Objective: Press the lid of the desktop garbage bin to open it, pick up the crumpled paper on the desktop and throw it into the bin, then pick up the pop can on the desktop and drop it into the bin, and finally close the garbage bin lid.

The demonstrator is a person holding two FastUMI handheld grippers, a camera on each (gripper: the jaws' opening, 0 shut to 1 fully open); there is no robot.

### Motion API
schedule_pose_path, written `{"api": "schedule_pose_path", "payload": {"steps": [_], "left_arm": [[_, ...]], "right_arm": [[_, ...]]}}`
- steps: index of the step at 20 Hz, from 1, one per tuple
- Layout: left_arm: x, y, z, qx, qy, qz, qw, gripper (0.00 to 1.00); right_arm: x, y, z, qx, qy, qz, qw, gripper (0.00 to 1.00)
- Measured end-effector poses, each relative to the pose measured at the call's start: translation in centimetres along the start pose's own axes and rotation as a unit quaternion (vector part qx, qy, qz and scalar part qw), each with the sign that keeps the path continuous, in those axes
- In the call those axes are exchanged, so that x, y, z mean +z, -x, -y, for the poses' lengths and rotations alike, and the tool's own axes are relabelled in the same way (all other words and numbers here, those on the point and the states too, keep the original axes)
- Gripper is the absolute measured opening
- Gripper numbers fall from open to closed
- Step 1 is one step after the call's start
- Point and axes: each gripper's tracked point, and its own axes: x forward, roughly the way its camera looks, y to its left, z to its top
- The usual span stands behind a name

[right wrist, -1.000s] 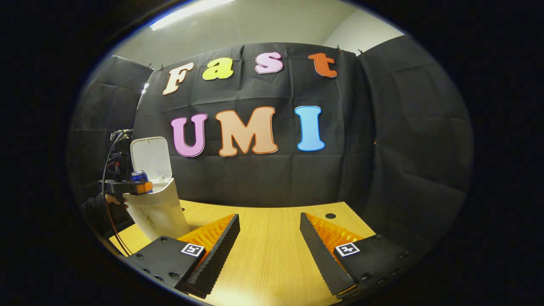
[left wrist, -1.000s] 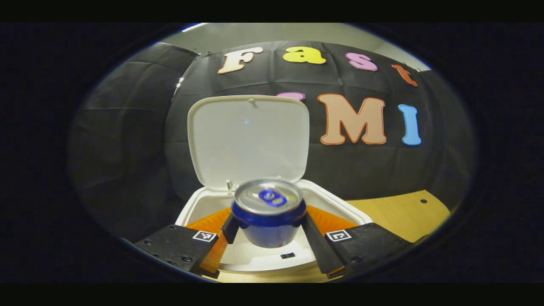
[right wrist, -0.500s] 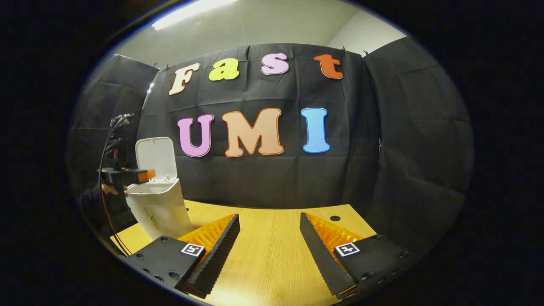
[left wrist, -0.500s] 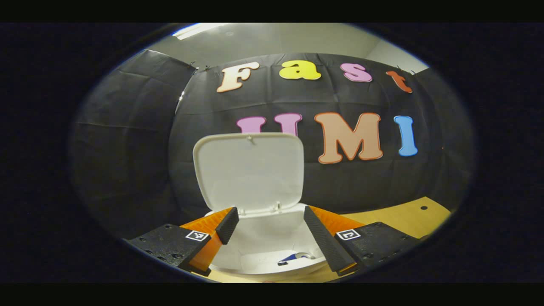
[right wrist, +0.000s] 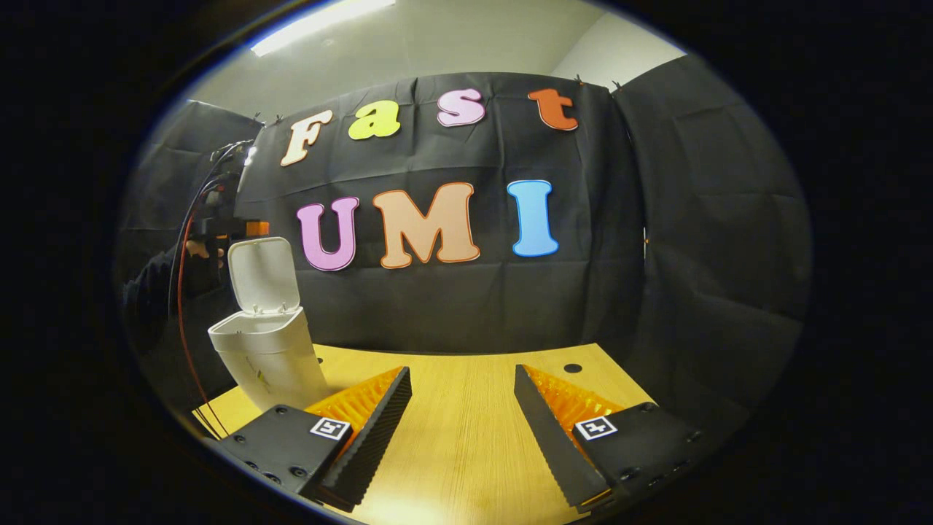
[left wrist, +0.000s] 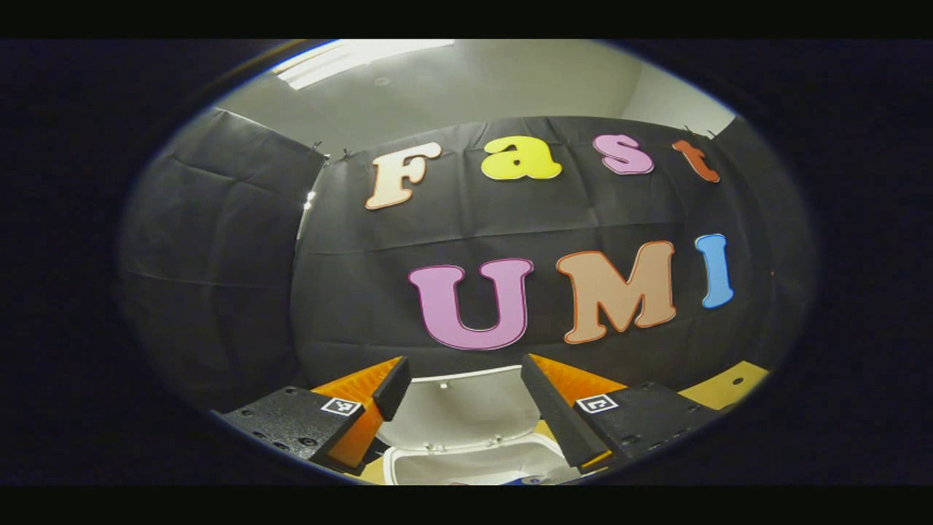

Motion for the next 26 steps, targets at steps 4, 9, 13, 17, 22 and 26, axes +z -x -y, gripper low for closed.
{"api": "schedule_pose_path", "payload": {"steps": [4,9,13,17,22,26], "left_arm": [[-1.3,-3.9,-1.3,0.017,0.025,-0.047,0.998,0.94],[-3.0,-2.8,-0.7,0.003,0.051,-0.110,0.993,0.91],[-3.5,2.0,0.7,-0.013,0.036,-0.086,0.996,0.91],[-6.9,6.6,2.1,-0.024,0.035,-0.086,0.995,0.92],[-14.1,9.6,3.8,-0.031,0.034,-0.123,0.991,0.92],[-19.2,10.4,4.2,-0.020,0.021,-0.167,0.986,0.91]], "right_arm": [[-0.1,0.3,0.1,-0.006,0.009,0.001,1.000,0.96],[0.1,0.4,-0.5,0.001,0.010,0.001,1.000,0.96],[0.4,0.1,-1.7,0.022,0.010,0.004,1.000,0.96],[0.2,-0.8,-2.9,0.045,0.012,-0.001,0.999,0.96],[0.0,-1.8,-4.5,0.070,0.022,-0.009,0.997,0.96],[-1.0,-2.0,-5.1,0.082,0.040,-0.025,0.996,0.96]]}}
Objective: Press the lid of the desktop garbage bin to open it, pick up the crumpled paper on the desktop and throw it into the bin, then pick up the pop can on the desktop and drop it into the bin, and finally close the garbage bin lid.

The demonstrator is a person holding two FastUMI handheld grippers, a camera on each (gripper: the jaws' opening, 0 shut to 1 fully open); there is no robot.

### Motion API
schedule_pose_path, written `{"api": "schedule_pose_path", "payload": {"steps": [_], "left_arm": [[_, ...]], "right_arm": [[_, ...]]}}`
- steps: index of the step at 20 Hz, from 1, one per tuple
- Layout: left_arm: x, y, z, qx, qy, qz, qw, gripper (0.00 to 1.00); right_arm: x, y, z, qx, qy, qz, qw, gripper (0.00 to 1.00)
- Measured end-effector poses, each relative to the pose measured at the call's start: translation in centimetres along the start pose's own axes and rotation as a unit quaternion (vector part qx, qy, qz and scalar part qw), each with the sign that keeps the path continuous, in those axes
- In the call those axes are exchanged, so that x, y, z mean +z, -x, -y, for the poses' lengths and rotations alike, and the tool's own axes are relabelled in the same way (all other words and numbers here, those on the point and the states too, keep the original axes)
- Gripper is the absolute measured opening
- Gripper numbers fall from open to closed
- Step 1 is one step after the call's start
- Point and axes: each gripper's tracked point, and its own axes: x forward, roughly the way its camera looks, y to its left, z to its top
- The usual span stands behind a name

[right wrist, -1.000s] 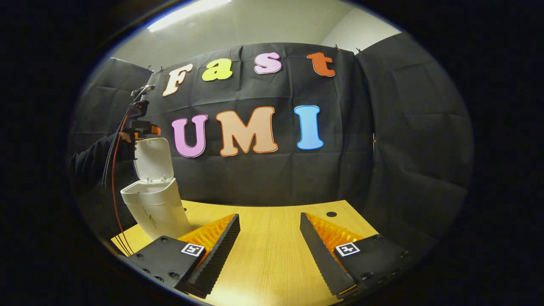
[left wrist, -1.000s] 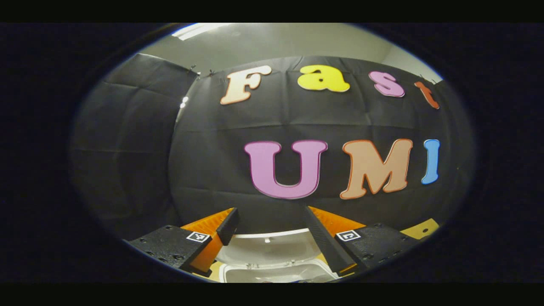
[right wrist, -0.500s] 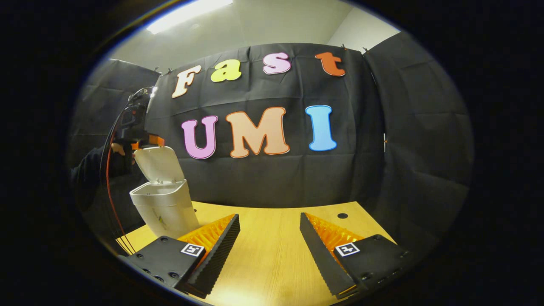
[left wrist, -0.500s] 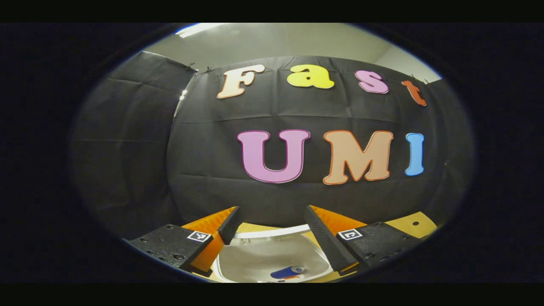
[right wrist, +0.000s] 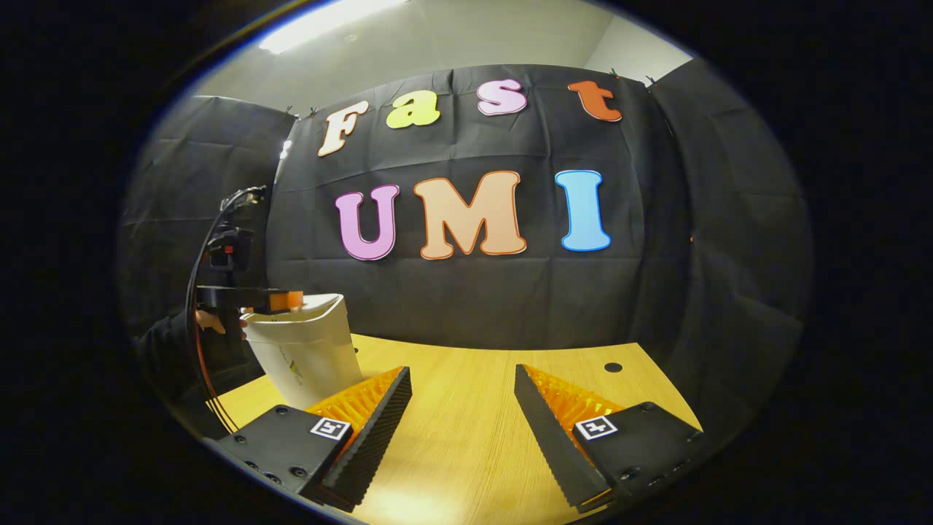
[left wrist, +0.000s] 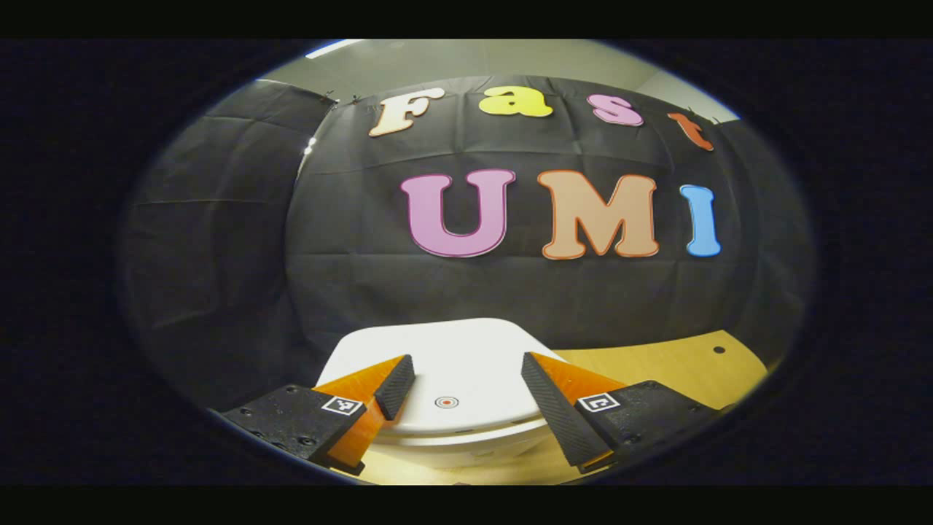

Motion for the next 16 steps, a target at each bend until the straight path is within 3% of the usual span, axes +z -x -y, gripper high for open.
{"api": "schedule_pose_path", "payload": {"steps": [2,4,5,7,12,13,16], "left_arm": [[1.3,0.0,-0.1,0.006,-0.003,0.047,0.999,0.94],[0.2,-0.5,0.0,0.006,0.021,0.044,0.999,0.89],[0.0,-0.3,0.1,0.002,0.023,0.056,0.998,0.94],[0.6,-0.1,0.4,-0.006,0.013,0.091,0.996,0.94],[1.3,-0.5,0.4,-0.013,0.003,0.067,0.998,0.92],[1.7,-0.2,0.3,-0.011,0.004,0.068,0.998,0.93],[4.1,1.8,0.9,-0.008,-0.002,0.103,0.995,0.92]], "right_arm": [[-0.2,-0.1,-0.3,0.006,0.006,-0.005,1.000,0.96],[-0.3,-0.2,-0.4,0.011,0.008,-0.009,1.000,0.96],[-0.4,-0.3,-0.4,0.011,0.009,-0.009,1.000,0.96],[-0.2,-0.3,-0.4,0.013,0.008,-0.008,1.000,0.96],[0.8,-0.2,0.3,0.009,-0.002,0.003,1.000,0.96],[1.1,-0.1,0.4,0.010,-0.005,0.005,1.000,0.99],[2.4,0.4,1.3,0.003,-0.011,0.022,1.000,0.96]]}}
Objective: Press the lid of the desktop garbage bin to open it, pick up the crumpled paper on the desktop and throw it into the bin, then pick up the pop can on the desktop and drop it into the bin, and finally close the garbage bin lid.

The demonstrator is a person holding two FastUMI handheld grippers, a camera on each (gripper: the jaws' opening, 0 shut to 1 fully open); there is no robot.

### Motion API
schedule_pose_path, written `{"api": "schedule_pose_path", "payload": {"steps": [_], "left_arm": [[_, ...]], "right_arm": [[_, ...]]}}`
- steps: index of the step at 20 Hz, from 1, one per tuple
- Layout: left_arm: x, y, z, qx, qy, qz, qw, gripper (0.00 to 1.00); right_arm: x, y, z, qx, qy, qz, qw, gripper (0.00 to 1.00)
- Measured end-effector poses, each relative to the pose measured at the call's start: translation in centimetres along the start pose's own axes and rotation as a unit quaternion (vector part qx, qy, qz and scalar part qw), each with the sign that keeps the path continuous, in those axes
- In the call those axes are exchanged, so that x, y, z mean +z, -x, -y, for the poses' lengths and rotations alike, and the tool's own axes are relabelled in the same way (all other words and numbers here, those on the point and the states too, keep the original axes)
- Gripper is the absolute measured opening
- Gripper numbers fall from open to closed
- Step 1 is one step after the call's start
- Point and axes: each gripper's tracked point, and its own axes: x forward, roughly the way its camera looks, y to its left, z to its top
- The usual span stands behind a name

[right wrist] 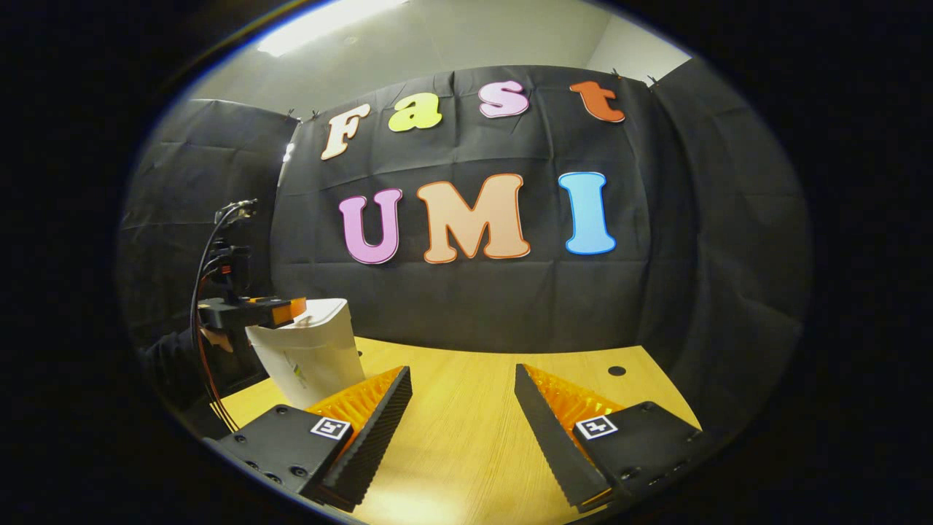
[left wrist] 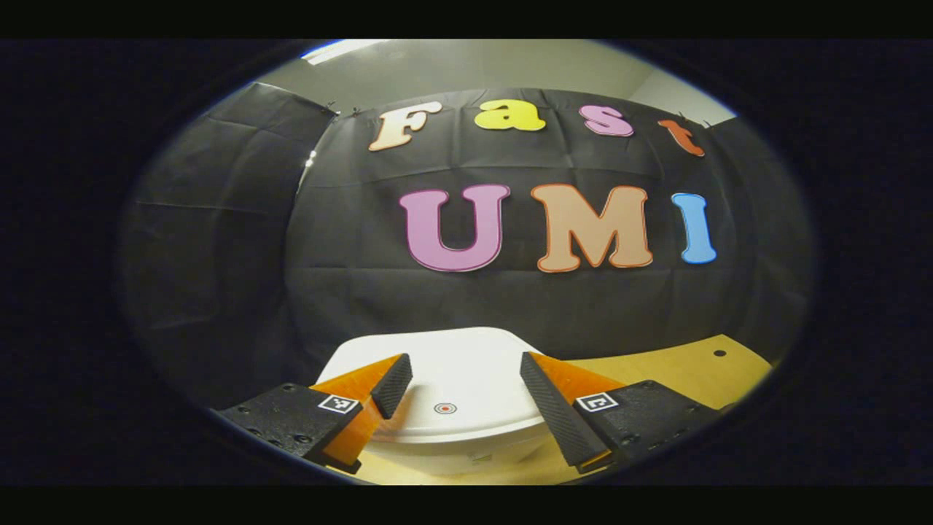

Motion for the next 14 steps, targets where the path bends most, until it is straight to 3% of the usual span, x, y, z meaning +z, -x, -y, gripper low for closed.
{"api": "schedule_pose_path", "payload": {"steps": [6,9,14], "left_arm": [[4.1,6.8,5.8,-0.032,0.022,0.050,0.998,0.92],[4.8,11.6,9.7,-0.047,0.038,0.077,0.995,0.92],[5.2,18.1,15.7,-0.078,0.016,0.121,0.989,0.92]], "right_arm": [[2.9,1.5,2.4,-0.009,-0.010,0.053,0.998,0.99],[3.0,2.1,4.1,-0.013,-0.016,0.070,0.997,0.96],[4.3,4.1,6.8,-0.033,-0.022,0.124,0.991,0.96]]}}
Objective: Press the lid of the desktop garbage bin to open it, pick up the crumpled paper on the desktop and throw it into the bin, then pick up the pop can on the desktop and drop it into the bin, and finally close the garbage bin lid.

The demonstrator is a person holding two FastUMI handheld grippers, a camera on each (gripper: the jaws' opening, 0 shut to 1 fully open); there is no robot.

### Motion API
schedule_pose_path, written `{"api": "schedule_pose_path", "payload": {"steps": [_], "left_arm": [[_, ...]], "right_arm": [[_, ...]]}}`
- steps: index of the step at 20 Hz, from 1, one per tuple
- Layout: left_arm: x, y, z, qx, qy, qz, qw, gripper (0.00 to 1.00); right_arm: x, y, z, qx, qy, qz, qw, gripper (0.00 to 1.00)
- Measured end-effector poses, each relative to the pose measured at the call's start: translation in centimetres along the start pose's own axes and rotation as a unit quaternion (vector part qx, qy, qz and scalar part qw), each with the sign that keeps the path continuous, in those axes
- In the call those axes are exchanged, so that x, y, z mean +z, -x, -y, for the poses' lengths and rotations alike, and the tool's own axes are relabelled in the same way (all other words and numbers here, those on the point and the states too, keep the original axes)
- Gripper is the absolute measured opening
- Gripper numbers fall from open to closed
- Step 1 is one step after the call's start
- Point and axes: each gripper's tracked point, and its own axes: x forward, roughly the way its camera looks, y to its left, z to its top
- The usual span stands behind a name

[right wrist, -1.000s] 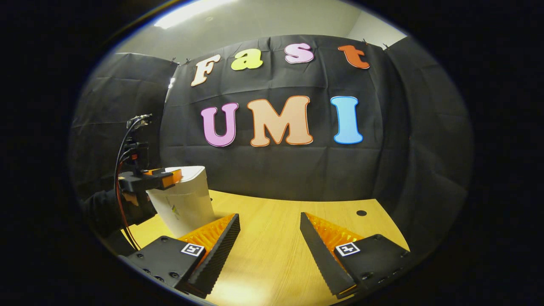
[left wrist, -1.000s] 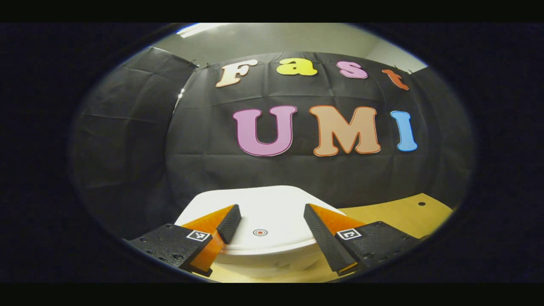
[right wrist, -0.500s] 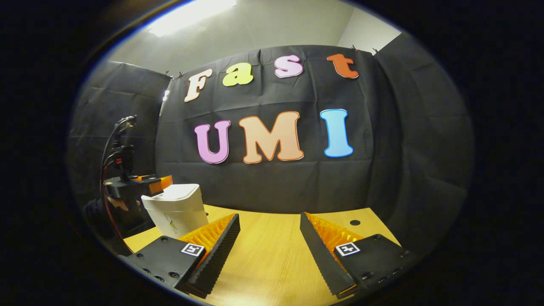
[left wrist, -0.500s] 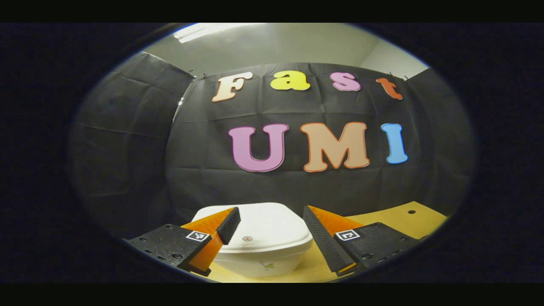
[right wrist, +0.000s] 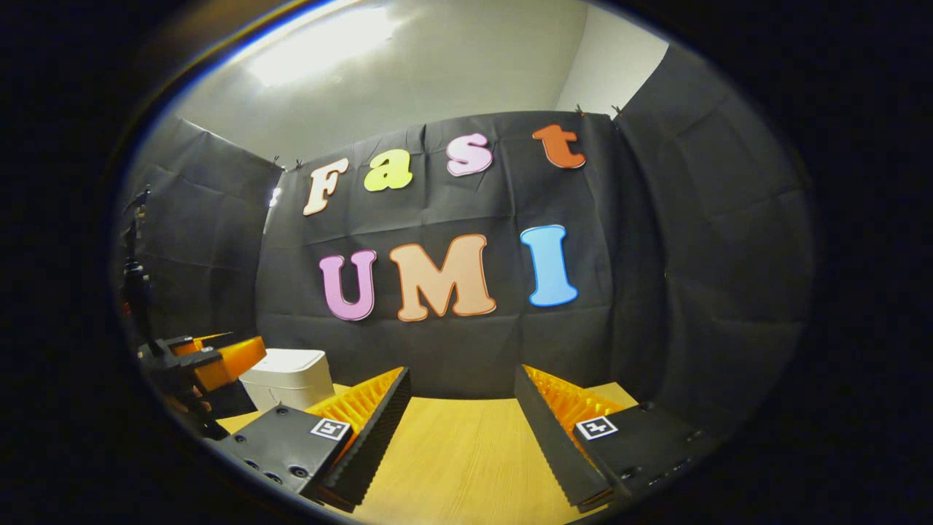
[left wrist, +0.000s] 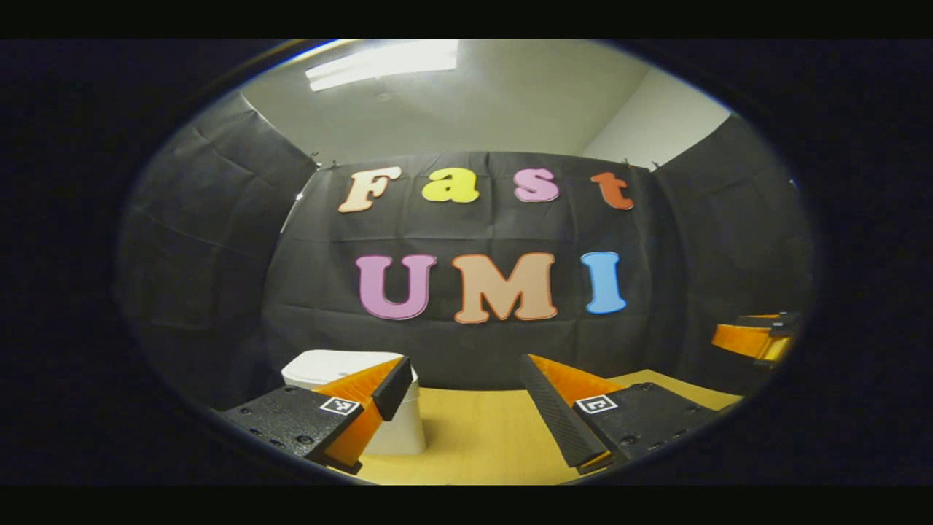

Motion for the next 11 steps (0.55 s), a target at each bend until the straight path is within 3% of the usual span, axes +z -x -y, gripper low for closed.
{"api": "schedule_pose_path", "payload": {"steps": [4,9,11], "left_arm": [[0.0,1.5,3.6,-0.036,0.006,-0.017,0.999,0.92],[0.5,1.5,4.6,-0.066,0.032,-0.021,0.997,0.96],[0.6,1.6,4.7,-0.076,0.045,-0.020,0.996,0.92]], "right_arm": [[1.7,1.1,0.9,-0.021,0.010,0.027,0.999,0.96],[2.1,2.0,1.2,-0.049,0.009,0.027,0.998,0.96],[1.9,2.2,1.3,-0.057,0.007,0.021,0.998,0.96]]}}
